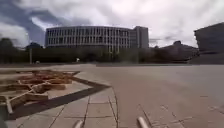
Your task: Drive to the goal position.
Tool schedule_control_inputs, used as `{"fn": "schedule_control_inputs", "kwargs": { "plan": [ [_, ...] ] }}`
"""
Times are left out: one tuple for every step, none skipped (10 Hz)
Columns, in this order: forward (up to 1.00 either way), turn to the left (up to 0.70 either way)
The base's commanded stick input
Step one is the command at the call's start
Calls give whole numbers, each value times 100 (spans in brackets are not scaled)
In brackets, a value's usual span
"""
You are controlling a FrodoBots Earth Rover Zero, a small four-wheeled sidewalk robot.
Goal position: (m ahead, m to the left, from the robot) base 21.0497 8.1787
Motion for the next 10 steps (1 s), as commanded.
{"fn": "schedule_control_inputs", "kwargs": {
  "plan": [
    [70, 0],
    [70, 0],
    [70, 0],
    [70, 0],
    [70, 0],
    [70, 0],
    [70, 0],
    [70, 0],
    [70, 0],
    [70, 0]
  ]
}}
